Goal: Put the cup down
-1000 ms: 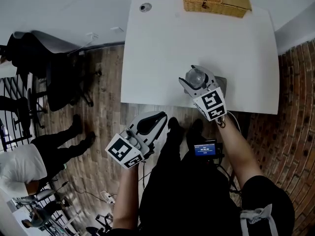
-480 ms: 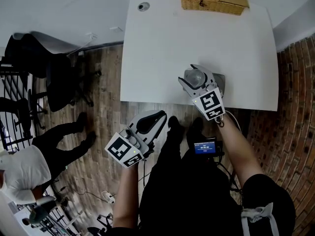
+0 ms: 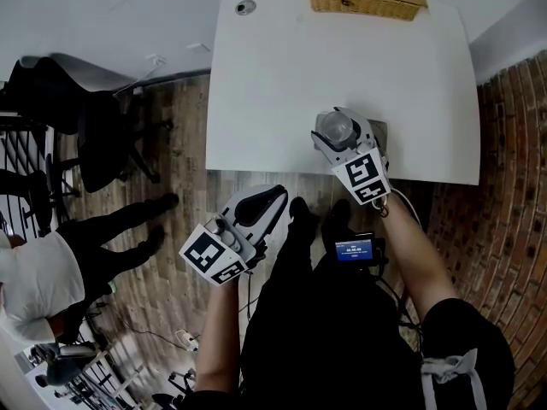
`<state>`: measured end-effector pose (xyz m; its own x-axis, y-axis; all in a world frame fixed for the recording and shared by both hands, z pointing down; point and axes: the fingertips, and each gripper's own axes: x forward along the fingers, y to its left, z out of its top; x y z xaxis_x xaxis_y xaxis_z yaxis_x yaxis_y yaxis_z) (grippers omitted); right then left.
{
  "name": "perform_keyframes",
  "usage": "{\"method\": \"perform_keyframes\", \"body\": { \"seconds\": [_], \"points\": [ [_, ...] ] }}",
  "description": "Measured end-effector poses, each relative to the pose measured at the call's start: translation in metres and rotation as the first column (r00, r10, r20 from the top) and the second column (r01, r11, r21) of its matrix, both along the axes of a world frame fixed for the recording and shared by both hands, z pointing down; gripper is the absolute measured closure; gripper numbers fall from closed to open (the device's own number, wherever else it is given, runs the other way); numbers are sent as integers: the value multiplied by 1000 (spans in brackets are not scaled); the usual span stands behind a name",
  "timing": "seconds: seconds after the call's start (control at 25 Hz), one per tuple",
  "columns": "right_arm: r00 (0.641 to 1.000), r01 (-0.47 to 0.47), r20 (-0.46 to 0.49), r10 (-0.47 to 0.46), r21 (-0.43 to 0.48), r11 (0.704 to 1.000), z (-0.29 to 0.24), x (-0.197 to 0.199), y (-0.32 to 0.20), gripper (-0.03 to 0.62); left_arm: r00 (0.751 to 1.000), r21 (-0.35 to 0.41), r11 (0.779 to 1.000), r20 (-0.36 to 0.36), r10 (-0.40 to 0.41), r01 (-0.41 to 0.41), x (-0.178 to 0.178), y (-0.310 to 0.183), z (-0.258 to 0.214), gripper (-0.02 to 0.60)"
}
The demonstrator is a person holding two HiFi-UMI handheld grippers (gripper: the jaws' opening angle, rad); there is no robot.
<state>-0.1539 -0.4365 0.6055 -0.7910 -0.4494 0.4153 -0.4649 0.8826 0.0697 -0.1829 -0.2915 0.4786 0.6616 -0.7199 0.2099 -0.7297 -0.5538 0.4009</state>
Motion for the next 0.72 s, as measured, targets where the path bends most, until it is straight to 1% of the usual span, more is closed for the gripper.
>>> {"method": "perform_keyframes", "body": {
  "seconds": [0.16,0.36,0.6,0.72],
  "points": [
    [1000,-7,-17,7,6,1000,0,8,5,313,1000,5,1000,3,-6,6,-2,3,1,568],
    [999,-35,-23,35,-17,999,-1,23,14,310,1000,17,1000,1,-10,10,-6,8,-3,568],
    [997,-72,-34,71,-35,997,-5,50,30,310,1000,36,999,-4,6,-6,-2,9,-8,568],
    [995,-102,-24,101,-52,993,-8,63,36,310,1000,45,999,-7,23,-23,1,8,-9,568]
  ]
}}
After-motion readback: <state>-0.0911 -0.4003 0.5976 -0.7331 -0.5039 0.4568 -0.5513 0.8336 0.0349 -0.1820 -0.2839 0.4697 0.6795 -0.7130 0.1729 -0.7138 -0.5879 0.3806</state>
